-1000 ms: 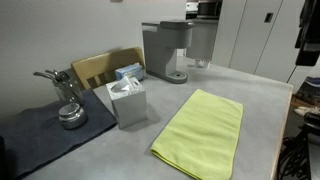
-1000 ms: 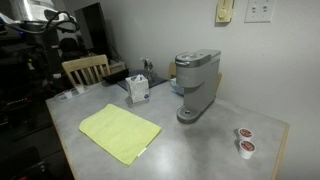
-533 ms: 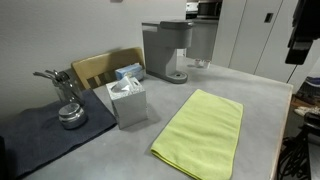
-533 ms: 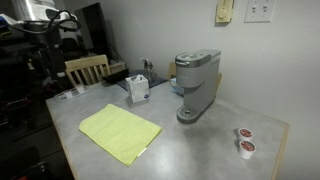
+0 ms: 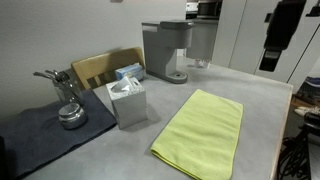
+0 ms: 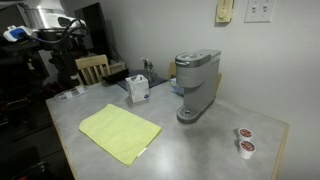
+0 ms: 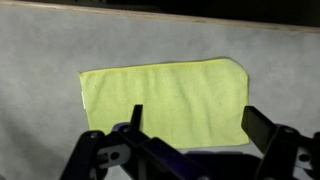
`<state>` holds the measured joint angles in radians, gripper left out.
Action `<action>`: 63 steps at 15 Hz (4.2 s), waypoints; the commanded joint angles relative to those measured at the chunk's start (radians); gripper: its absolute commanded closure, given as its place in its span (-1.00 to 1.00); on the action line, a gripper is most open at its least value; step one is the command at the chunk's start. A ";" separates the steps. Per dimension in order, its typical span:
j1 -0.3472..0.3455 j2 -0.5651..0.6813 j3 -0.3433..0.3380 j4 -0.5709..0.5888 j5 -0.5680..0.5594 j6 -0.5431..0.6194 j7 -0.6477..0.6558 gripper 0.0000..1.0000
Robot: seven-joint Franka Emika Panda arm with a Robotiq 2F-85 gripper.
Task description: Fold the yellow towel in half
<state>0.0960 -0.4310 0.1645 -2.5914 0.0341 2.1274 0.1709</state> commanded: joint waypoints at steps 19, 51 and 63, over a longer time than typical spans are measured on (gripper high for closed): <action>0.063 0.369 0.024 0.162 0.069 0.250 0.133 -1.00; 0.170 0.814 0.014 0.525 0.031 0.142 0.045 -1.00; 0.231 0.898 -0.012 0.561 -0.033 0.104 0.205 -1.00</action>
<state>0.3117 0.4355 0.1701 -2.0573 0.0215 2.2652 0.3487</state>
